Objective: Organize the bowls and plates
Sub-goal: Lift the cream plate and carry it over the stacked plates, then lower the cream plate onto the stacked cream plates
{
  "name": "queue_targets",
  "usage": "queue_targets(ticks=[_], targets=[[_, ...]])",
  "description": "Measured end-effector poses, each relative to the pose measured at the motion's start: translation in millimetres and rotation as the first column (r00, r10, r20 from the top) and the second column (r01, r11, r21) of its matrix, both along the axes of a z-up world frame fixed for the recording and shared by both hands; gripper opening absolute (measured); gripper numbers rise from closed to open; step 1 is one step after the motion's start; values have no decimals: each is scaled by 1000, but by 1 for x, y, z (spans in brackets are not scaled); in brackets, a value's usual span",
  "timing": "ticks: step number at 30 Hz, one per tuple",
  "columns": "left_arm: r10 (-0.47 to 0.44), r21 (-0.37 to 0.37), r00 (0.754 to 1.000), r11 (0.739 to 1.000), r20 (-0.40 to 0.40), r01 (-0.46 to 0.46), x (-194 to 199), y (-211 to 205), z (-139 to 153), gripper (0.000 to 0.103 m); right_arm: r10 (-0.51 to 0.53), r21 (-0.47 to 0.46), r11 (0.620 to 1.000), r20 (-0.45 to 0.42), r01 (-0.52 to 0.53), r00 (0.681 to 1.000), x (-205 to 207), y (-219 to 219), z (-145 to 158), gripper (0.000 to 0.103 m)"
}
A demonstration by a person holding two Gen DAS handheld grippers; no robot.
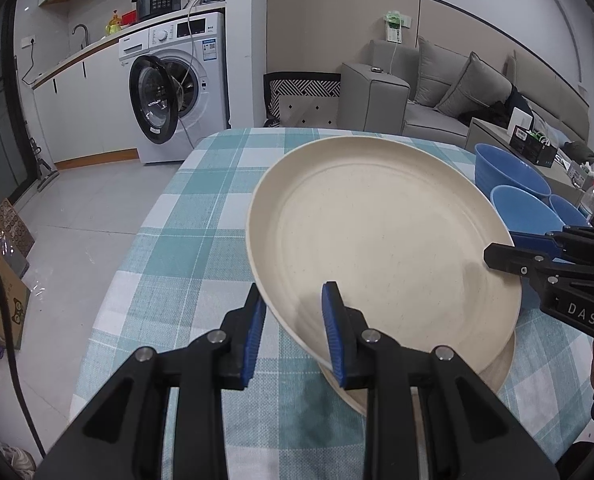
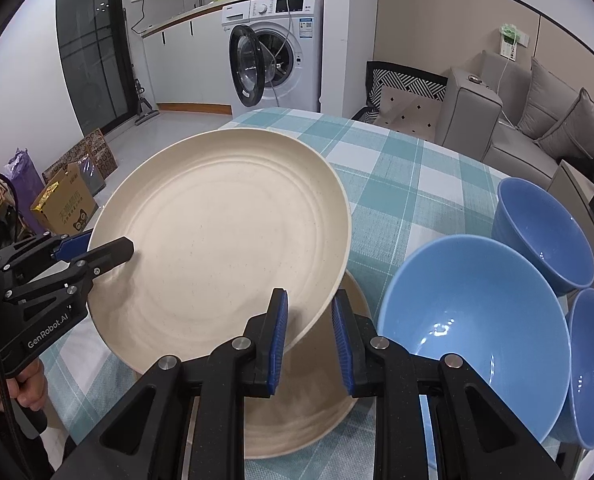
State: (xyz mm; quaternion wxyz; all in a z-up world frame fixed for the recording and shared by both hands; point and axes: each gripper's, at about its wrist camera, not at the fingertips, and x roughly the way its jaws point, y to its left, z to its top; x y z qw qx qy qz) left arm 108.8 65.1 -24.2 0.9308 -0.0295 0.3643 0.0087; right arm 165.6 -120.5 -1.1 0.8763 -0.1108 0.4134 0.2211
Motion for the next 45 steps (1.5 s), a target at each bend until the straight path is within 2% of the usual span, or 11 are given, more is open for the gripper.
queue_targets(ticks=[19,45], targets=[[-57,11,997,998,-42,58,-7,-14,-10,27,-28,-24,999,-10,28,1000,-31,-14,-10,24],[-98,58,989,993,-114,105,0,-28,-30,28,-49,-98,994,-40,44,998,-42,-17,-33,25]])
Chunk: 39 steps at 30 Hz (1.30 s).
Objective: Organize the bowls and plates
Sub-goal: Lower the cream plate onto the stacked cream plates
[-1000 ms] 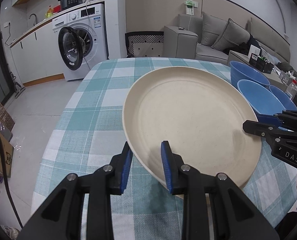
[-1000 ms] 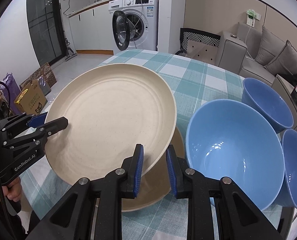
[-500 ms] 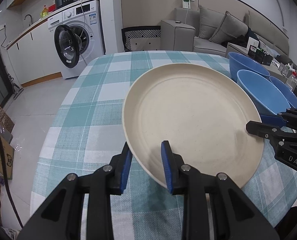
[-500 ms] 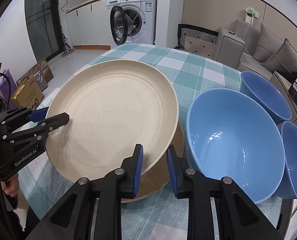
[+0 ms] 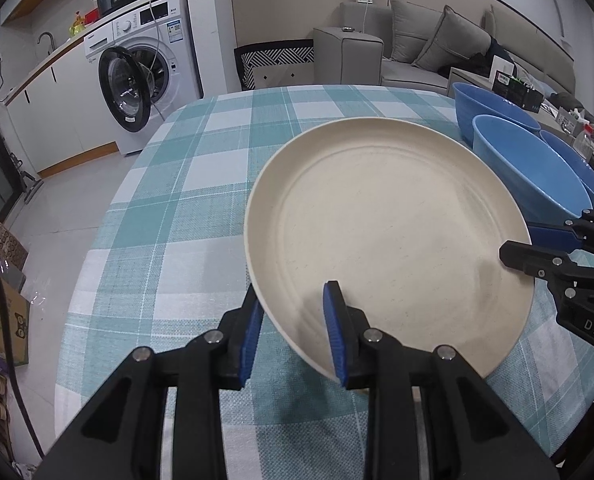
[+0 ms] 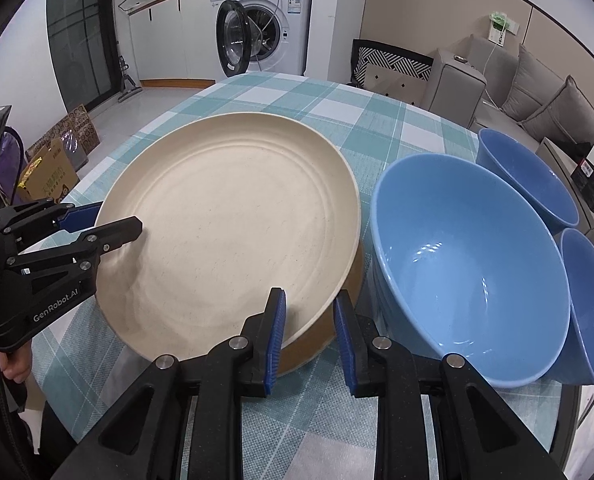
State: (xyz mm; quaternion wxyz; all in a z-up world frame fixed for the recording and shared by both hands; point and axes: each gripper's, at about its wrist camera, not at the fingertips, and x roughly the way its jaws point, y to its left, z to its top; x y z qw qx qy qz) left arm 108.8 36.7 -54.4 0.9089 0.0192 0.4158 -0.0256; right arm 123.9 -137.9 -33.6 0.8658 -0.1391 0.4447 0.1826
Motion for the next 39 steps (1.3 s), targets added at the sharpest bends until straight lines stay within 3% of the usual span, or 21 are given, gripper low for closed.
queue_targets(ticks=[39], targets=[[-28,72,1000,997,-7,28,0,-14,-8,35,-22,-59,998,16,23,1000,-2,2,-13,29]])
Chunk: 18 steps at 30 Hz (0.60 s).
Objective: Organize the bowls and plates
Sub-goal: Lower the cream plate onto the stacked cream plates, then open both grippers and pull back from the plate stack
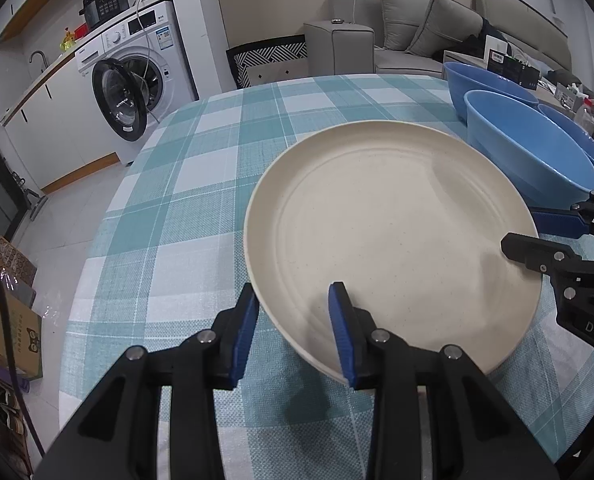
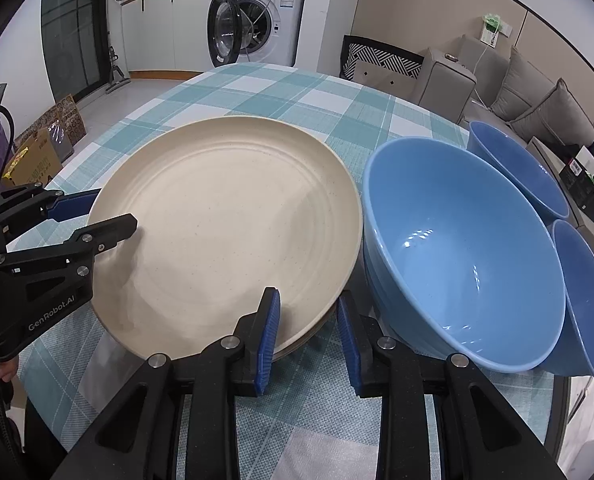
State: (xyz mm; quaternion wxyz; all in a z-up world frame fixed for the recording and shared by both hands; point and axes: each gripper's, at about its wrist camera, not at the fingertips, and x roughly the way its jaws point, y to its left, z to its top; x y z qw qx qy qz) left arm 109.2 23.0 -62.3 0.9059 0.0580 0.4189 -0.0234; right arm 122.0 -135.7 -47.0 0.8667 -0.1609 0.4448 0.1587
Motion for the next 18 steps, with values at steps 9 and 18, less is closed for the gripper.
queue_targets(ticks=[9,18], targets=[[0,-15,1000,1000,-1,0,-1,1,0,37,29,5,1000,11,-29,1000,-3,1,5,34],[-4,-43,1000,999,11,5,-2,4,7,50,39,40,998,17,-40,999,-5,-3,11,55]])
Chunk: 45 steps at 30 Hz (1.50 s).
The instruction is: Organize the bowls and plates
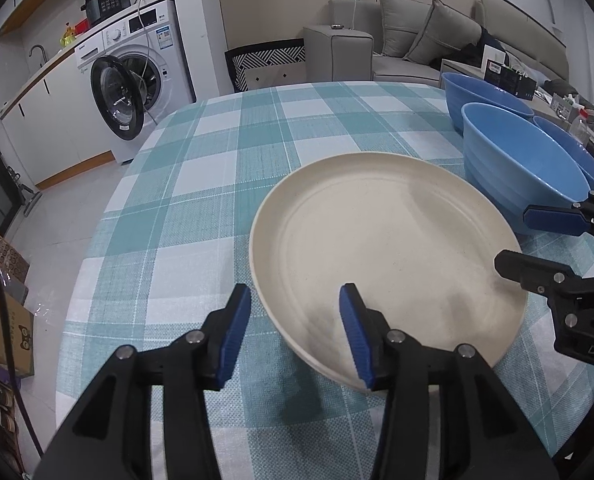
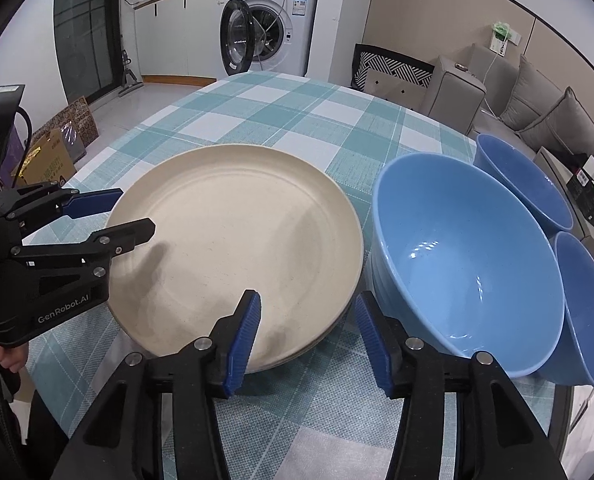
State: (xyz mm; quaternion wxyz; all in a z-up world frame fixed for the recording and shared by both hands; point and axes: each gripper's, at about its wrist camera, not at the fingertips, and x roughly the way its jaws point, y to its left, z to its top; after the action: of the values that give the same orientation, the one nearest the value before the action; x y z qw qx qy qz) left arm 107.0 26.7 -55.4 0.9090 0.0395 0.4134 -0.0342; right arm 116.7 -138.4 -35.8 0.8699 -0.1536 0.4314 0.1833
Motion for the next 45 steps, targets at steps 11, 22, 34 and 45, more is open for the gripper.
queue_targets(ticks=[11,22,34,45], targets=[[-17,-60,1000,998,23,18,-6,4,14,84,8,132,991,-12,-6,1000,-7,-8,7,90],[-24,-112,996,993,85,33,-18,12,37,103,18,212,977,-28,-12,999,-11,-15,12,100],[10,-102,992,995,127,3,-27,13,56,103,26,237,971,24,-31,999,-29,-30,34,102],[42,-134,982,991,183,-18,-38,9,75,103,-53,299,954,123,14,991,-47,-85,72,102]])
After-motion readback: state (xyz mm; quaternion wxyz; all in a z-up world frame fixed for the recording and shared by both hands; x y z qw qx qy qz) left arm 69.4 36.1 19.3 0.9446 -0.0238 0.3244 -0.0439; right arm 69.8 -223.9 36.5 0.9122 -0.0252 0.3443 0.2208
